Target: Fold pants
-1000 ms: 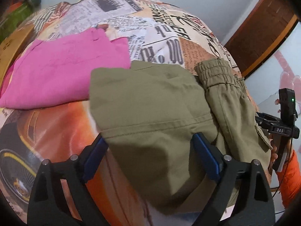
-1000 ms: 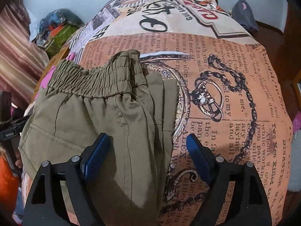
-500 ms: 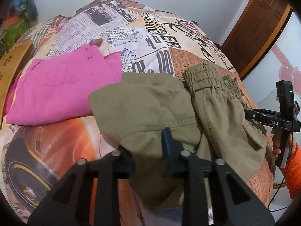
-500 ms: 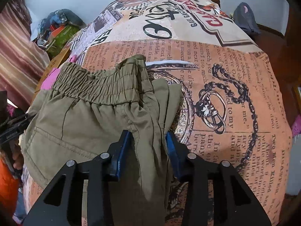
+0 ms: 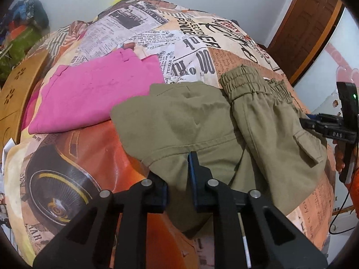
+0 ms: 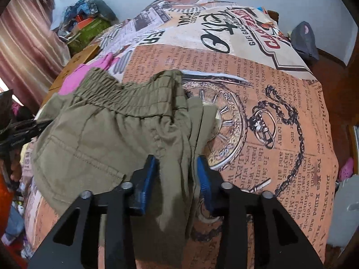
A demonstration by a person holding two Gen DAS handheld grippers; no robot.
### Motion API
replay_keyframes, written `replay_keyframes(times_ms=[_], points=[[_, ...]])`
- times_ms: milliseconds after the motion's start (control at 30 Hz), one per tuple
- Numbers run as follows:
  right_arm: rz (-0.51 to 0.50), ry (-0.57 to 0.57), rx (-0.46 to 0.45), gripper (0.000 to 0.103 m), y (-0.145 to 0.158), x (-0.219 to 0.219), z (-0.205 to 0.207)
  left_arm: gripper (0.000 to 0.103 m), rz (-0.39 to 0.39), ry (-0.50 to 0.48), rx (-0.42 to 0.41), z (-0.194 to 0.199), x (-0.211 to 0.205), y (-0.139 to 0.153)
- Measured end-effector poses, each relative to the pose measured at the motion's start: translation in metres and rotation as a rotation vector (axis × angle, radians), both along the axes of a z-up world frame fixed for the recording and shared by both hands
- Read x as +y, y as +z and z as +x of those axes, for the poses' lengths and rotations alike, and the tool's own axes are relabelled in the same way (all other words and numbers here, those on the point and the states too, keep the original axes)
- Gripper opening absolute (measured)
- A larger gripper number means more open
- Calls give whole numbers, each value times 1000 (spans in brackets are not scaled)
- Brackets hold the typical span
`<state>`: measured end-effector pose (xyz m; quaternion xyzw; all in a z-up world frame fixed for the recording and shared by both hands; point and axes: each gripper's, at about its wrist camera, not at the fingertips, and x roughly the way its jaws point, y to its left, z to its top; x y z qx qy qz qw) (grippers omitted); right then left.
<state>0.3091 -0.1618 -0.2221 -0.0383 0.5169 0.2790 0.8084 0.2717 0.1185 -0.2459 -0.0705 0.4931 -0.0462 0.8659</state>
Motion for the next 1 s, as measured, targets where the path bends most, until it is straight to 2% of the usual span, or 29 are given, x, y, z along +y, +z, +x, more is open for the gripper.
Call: replay_keyframes(times_ms=[33,133,267,300,333,433,500,633,733,1000], points=[[3,-9,8,50,-2,0,4,16,6,1,0,1,-1,-1],[38,-8,88,55,-17,4,21,16,23,-1,0,2,-3,-4],[96,-9,170,54,-27,1,33,16,0,8,-1,3,0,-5],[102,0,164,47,-24,1,32,16,-8,11,-8,3,1,-3],[95,5,149,38,-21,2,30,16,-12,13,-20,2,2,-1],[41,25,53,21,-2,10,17,14,-9,22,-47,0,1,7],[24,18,1,16,7,14,9,9,-13,35,-70,0,-1,14],[-8,13,-76,13,26,20,1,7,5,39,-124,3,-9,35],[12,2,-96,12,39,19,-1,4,22,17,-158,4,-18,51],[15,30,-175,12,80,35,-15,3,49,16,-197,0,-18,71]])
